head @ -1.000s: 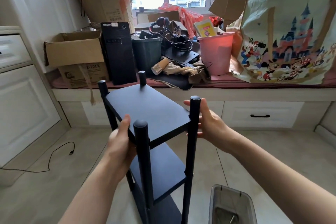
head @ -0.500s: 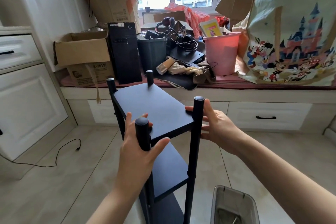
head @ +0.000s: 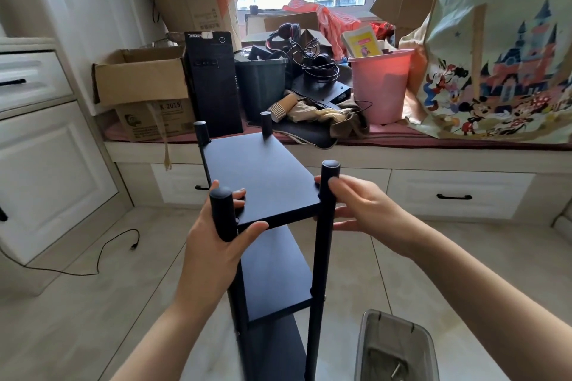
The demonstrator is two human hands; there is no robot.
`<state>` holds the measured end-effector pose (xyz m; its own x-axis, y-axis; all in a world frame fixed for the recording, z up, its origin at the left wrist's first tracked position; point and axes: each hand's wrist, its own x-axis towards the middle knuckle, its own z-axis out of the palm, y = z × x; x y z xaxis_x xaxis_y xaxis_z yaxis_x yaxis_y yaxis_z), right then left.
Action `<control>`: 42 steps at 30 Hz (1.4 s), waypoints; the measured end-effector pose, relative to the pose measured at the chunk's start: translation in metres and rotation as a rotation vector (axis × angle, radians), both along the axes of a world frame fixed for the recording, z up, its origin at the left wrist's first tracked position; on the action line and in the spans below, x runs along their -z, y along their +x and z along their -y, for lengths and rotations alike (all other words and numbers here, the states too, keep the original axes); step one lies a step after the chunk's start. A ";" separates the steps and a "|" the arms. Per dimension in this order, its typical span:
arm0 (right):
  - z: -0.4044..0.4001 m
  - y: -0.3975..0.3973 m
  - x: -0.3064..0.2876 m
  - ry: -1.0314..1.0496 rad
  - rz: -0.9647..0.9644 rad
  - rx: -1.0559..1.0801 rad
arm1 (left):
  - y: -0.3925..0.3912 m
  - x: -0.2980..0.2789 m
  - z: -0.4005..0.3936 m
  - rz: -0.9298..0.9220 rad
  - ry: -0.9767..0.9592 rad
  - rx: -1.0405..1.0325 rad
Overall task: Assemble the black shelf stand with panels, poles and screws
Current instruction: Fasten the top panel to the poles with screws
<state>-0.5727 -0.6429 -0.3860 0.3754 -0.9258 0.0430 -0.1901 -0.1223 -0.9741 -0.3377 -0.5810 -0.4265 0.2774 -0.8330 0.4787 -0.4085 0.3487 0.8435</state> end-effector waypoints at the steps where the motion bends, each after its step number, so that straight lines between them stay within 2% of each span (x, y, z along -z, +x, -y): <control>1: -0.001 0.001 0.000 -0.009 0.007 -0.016 | 0.002 -0.001 0.001 -0.005 -0.008 0.002; 4: -0.002 0.008 0.004 -0.060 0.022 -0.067 | 0.006 -0.003 0.000 -0.021 -0.050 -0.044; 6: -0.001 0.014 0.008 -0.101 0.007 -0.065 | 0.003 -0.004 -0.006 0.058 -0.175 -0.184; 8: 0.000 0.019 0.011 -0.105 0.012 -0.047 | -0.003 -0.004 -0.008 0.298 -0.382 -0.331; 10: 0.002 0.021 0.014 -0.095 0.018 -0.029 | -0.013 0.000 -0.003 0.658 -0.579 -0.350; 12: 0.003 0.021 0.018 -0.087 0.012 -0.015 | -0.026 0.009 0.010 0.927 -0.642 -0.249; 14: 0.003 0.020 0.022 -0.106 -0.010 -0.002 | -0.034 0.013 0.024 1.052 -0.625 -0.199; 16: 0.005 0.019 0.027 -0.115 -0.023 0.018 | -0.035 0.011 0.033 1.068 -0.633 -0.214; 21: 0.004 0.018 0.033 -0.162 -0.029 0.003 | -0.034 0.000 0.041 0.944 -0.586 -0.235; 25: 0.001 0.020 0.033 -0.255 -0.051 -0.008 | -0.029 0.002 0.049 1.000 -0.601 -0.235; 37: 0.000 0.023 0.034 -0.294 -0.079 -0.011 | -0.027 0.003 0.050 1.077 -0.631 -0.260; 42: -0.001 0.018 0.033 -0.209 -0.019 -0.040 | -0.027 0.000 0.050 1.036 -0.644 -0.251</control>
<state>-0.5548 -0.6421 -0.4192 0.4141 -0.8819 0.2253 -0.1994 -0.3295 -0.9229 -0.3650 -0.6309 -0.4260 -0.3570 -0.3443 0.8684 -0.8941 0.3950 -0.2110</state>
